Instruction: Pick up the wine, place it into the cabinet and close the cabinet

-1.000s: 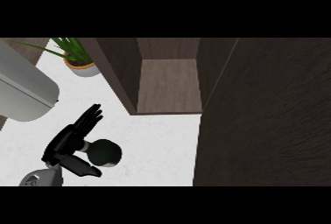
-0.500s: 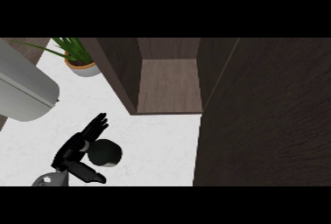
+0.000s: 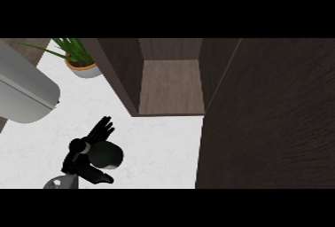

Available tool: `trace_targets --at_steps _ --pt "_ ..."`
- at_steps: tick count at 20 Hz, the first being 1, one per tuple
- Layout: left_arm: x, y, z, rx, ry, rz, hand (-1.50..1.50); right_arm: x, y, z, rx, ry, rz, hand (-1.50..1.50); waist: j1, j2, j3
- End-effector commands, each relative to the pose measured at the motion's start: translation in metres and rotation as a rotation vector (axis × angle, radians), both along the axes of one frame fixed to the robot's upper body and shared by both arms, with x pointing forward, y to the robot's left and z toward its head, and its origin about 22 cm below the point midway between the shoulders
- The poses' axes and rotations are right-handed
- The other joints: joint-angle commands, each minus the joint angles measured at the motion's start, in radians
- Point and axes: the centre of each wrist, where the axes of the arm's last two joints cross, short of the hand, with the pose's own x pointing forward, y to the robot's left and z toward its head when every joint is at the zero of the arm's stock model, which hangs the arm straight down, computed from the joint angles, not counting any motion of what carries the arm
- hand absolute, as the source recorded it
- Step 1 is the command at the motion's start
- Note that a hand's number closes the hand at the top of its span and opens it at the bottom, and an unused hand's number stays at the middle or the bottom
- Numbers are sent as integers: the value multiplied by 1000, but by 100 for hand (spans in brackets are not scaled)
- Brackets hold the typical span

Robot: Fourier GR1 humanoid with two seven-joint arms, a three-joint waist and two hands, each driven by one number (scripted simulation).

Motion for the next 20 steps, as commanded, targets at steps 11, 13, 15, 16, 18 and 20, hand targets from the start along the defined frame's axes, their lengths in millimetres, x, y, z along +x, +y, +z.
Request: trace_targets --at_steps 11,13,15,16,18,20 --pt "10 -38 -12 -141 43 -10 -150 -46 -18 33 50 -55 12 -150 4 -1 1" --pt "11 -18 -14 -153 27 -8 -150 -46 -14 39 59 -69 17 -150 5 2 -1" --pt "17 -39 -10 -141 -2 8 150 -46 -18 34 42 -77 23 -150 3 0 1" --pt "14 -31 -16 -154 6 22 150 -50 -15 36 66 -74 20 -150 -1 0 -1" --pt "13 -32 -10 -157 25 -23 150 -49 -12 38 69 -47 10 -150 9 -2 0" --pt "20 -32 -9 -128 -27 -11 150 -42 -18 32 45 -58 9 -150 5 1 1"
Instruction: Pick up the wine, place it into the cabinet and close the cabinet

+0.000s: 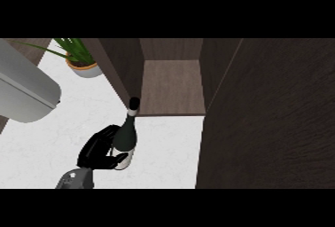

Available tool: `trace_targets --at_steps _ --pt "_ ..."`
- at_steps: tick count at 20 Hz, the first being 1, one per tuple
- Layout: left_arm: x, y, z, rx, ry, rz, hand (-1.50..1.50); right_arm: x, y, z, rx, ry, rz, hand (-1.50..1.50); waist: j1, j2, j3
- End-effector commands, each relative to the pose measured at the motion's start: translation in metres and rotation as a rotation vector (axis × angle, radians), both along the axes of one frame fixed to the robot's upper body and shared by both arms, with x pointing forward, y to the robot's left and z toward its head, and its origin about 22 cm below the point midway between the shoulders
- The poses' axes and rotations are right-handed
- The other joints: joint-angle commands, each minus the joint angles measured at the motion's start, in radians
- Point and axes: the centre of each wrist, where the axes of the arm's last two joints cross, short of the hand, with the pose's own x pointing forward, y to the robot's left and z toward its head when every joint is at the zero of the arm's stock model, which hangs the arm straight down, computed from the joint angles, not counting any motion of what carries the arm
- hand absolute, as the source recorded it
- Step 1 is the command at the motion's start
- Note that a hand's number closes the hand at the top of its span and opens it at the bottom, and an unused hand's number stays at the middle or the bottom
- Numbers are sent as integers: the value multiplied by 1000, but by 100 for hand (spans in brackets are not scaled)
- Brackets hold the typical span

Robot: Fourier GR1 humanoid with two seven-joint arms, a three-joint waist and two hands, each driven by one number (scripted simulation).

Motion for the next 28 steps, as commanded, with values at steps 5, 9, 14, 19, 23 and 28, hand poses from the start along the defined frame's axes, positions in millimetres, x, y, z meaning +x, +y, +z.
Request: trace_targets --at_steps 5,9,14,19,23,28 --pt "0 -5 9 58 -81 4 150 -37 -9 33 51 -76 31 -150 7 0 0" --pt "-1 -12 14 35 -159 83 150 -39 -12 32 44 -60 27 -150 5 -3 1" --pt "-34 44 11 11 -234 502 150 -23 -7 22 59 -70 14 -150 20 -9 2" --pt "-49 18 16 -74 -285 483 150 -34 -10 31 58 -71 23 -150 13 -3 1" --pt "-35 -13 46 -82 -316 420 150 -38 -16 35 44 -66 20 -150 9 -4 1" --pt "-21 -42 88 -90 -322 383 150 -30 -15 29 47 -56 42 -150 8 -2 2"
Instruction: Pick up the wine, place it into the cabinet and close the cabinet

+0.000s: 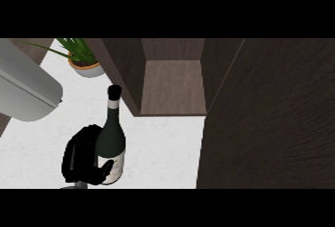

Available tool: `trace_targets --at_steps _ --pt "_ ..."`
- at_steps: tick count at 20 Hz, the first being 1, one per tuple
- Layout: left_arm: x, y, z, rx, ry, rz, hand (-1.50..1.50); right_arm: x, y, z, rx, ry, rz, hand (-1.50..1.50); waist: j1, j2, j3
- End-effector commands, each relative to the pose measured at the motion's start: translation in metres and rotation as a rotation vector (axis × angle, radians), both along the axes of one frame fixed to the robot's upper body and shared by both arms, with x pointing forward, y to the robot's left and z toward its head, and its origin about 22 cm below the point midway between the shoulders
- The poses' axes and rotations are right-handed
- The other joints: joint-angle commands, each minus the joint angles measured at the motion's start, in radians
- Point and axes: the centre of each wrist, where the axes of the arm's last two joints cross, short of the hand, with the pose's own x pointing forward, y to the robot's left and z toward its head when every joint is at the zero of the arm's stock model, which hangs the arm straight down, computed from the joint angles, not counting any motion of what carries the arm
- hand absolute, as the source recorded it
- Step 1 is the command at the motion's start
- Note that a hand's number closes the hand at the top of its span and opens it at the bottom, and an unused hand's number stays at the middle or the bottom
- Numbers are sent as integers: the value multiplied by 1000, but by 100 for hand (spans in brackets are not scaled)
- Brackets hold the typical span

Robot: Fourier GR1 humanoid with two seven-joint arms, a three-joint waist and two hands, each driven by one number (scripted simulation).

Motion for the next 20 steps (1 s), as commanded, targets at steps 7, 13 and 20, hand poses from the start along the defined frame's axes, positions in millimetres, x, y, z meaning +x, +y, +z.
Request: trace_targets --at_steps 7,13,20 --pt "11 -66 97 26 -39 -39 150 -41 -13 23 74 -41 54 -150 -9 -1 1" --pt "26 -114 126 12 -8 -28 150 -33 -16 27 64 -34 34 -150 -8 4 0" --pt "61 -133 134 21 83 -1 150 -17 -18 18 61 -52 43 -150 -9 7 0"
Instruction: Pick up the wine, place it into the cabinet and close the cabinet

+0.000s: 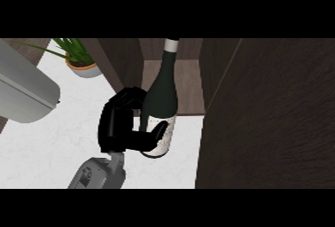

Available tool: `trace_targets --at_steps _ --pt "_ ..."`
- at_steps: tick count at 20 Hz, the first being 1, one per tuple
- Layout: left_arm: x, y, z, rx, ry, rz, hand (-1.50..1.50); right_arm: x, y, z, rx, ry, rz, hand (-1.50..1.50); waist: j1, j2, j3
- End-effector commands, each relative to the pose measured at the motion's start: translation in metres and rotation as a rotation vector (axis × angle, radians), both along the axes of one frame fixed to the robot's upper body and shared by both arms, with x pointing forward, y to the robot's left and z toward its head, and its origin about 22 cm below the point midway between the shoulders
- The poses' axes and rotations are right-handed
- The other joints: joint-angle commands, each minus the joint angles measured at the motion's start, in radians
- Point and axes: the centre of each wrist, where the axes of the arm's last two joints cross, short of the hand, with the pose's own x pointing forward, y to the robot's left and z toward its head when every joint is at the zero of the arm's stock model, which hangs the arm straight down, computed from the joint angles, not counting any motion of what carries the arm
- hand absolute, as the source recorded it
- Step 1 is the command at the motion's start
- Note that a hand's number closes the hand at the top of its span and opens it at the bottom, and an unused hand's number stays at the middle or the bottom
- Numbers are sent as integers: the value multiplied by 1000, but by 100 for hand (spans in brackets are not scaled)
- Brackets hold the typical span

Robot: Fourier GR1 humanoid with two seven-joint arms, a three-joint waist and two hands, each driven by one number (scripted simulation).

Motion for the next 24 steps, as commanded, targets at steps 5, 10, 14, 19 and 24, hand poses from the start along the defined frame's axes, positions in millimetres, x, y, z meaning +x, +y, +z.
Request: trace_targets --at_steps 5,10,14,19,24 --pt "37 -19 5 57 49 35 150 -38 -9 30 70 -37 76 -150 -3 1 -1" --pt "48 -38 -14 129 58 67 150 -25 -10 23 74 -33 79 -150 -12 5 -1" --pt "33 -41 -47 149 100 72 150 -37 -5 24 95 -35 95 -150 -21 3 -1" --pt "43 -46 -57 160 135 82 150 -36 -4 19 89 -5 95 -150 -19 3 -1" --pt "55 -35 -77 112 121 119 150 -28 -7 21 70 -15 87 -150 -23 8 -2"
